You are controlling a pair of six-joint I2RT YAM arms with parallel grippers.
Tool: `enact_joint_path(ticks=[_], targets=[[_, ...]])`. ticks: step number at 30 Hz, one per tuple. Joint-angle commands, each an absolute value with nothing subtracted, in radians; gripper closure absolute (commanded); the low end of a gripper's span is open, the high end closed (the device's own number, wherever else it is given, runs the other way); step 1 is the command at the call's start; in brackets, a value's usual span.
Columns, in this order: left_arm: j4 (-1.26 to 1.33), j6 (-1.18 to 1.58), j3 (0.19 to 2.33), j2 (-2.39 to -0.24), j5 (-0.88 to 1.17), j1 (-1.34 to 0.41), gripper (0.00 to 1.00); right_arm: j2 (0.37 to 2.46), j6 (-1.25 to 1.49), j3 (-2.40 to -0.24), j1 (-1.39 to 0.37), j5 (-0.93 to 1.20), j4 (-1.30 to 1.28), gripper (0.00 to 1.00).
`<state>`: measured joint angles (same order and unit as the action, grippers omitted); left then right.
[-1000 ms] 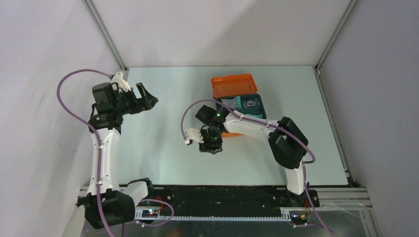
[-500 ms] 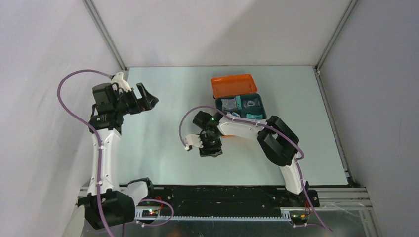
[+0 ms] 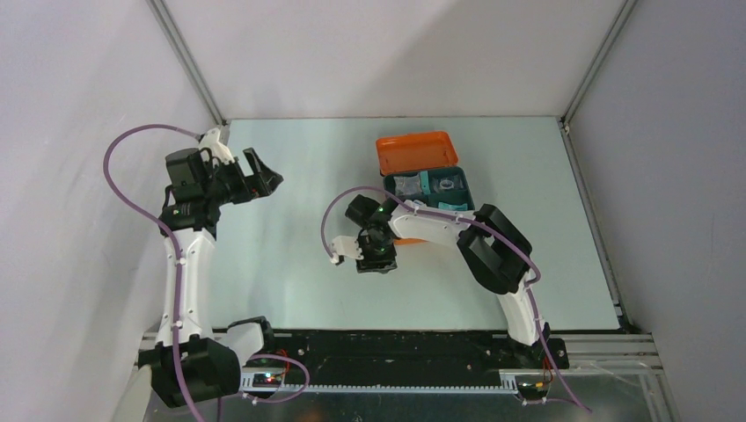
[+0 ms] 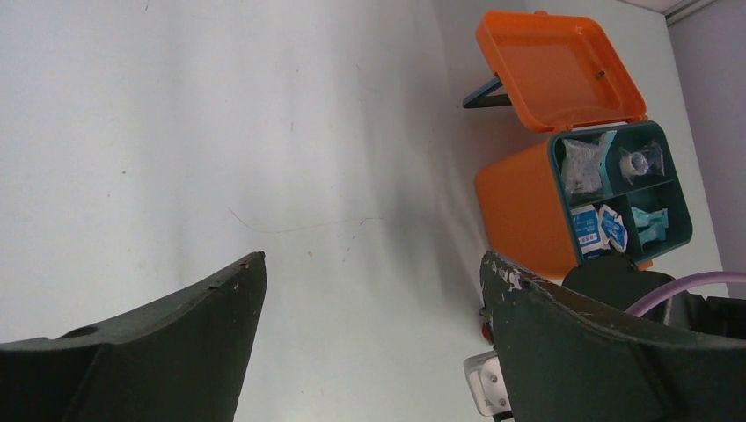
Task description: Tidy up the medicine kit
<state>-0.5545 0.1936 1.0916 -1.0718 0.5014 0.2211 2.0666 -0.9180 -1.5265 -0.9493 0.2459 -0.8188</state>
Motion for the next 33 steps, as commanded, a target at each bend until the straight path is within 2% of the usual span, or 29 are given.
enact_joint_path(ticks=[1, 6, 11, 17, 24, 28, 33], targets=[[-0.518, 0.205, 1.079, -1.067, 0.520, 0.226, 0.05, 2.098, -0.913, -1.541, -0.947, 0.238, -0.830, 0.51], [-0.514, 0.209, 1.078, -1.063, 0.520, 0.226, 0.05, 2.094, -0.892, -1.520, -0.960, 0.188, -0.808, 0.58], [-0.512, 0.214, 1.078, -1.063, 0.520, 0.225, 0.04, 2.055, -0.875, -1.457, -0.992, 0.100, -0.727, 0.56], [-0.505, 0.219, 1.072, -1.068, 0.521, 0.226, 0.05, 2.015, -0.855, -1.442, -1.010, 0.070, -0.730, 0.64], [-0.492, 0.229, 1.073, -1.090, 0.533, 0.225, 0.05, 1.864, -0.800, -1.533, -0.984, 0.206, -0.835, 0.70], [-0.485, 0.241, 1.076, -1.110, 0.544, 0.226, 0.05, 1.824, -0.764, -1.586, -0.942, 0.324, -0.897, 0.68], [-0.482, 0.249, 1.077, -1.122, 0.548, 0.225, 0.04, 1.813, -0.752, -1.602, -0.922, 0.320, -0.914, 0.70]])
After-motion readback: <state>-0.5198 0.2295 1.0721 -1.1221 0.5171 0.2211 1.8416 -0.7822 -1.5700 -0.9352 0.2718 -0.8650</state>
